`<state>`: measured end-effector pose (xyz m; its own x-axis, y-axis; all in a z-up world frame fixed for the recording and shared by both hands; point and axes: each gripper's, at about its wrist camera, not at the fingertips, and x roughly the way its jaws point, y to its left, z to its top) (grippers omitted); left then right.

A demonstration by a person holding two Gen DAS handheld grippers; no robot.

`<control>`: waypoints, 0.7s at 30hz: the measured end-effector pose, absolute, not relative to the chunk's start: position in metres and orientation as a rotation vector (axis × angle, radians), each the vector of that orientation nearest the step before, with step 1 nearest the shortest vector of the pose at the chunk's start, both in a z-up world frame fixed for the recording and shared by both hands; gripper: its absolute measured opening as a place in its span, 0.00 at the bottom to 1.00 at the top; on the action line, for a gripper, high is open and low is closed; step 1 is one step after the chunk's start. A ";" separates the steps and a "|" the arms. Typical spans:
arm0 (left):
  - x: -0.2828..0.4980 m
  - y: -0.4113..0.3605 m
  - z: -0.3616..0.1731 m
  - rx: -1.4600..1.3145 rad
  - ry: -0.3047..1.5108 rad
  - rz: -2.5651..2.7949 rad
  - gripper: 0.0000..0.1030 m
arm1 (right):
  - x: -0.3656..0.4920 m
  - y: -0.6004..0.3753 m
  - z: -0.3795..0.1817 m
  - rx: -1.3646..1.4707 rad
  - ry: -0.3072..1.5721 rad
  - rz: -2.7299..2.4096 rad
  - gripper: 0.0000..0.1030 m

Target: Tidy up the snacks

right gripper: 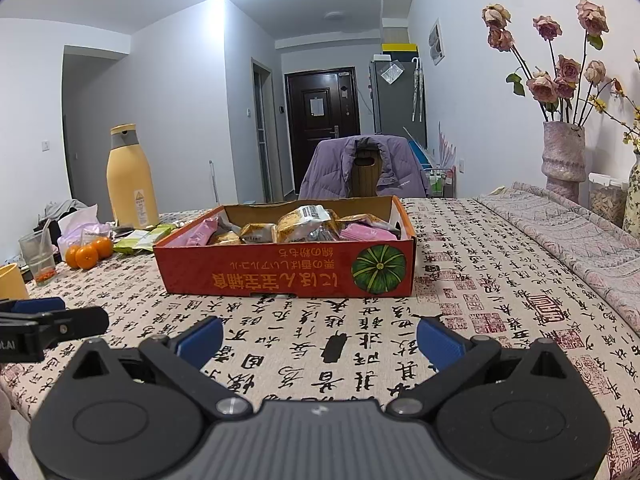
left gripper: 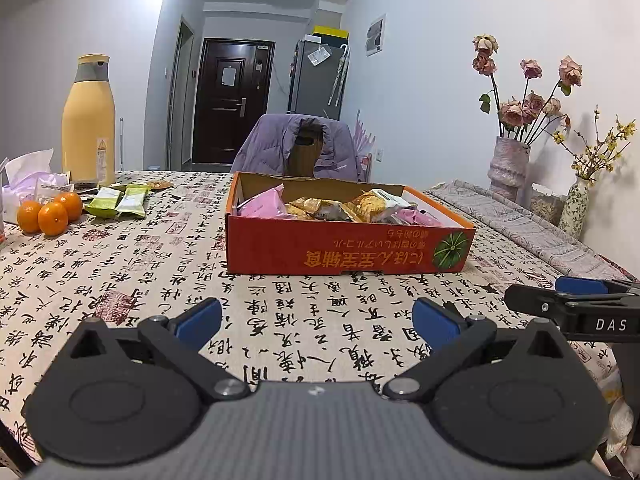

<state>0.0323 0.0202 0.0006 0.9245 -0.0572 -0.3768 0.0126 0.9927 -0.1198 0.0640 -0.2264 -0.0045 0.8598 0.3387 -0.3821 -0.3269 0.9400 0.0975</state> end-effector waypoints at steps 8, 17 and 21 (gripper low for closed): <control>0.032 0.020 0.001 -0.114 0.387 -0.036 1.00 | 0.063 -0.227 -0.004 0.028 0.406 0.352 1.00; 0.031 0.020 0.002 -0.113 0.386 -0.040 1.00 | 0.063 -0.227 -0.004 0.028 0.406 0.352 1.00; 0.031 0.020 0.003 -0.110 0.382 -0.046 1.00 | 0.063 -0.226 -0.004 0.028 0.405 0.351 1.00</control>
<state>0.0306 0.0205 0.0034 0.9268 -0.0653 -0.3697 0.0238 0.9930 -0.1156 0.0631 -0.2265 -0.0039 0.8596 0.3404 -0.3810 -0.3292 0.9393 0.0965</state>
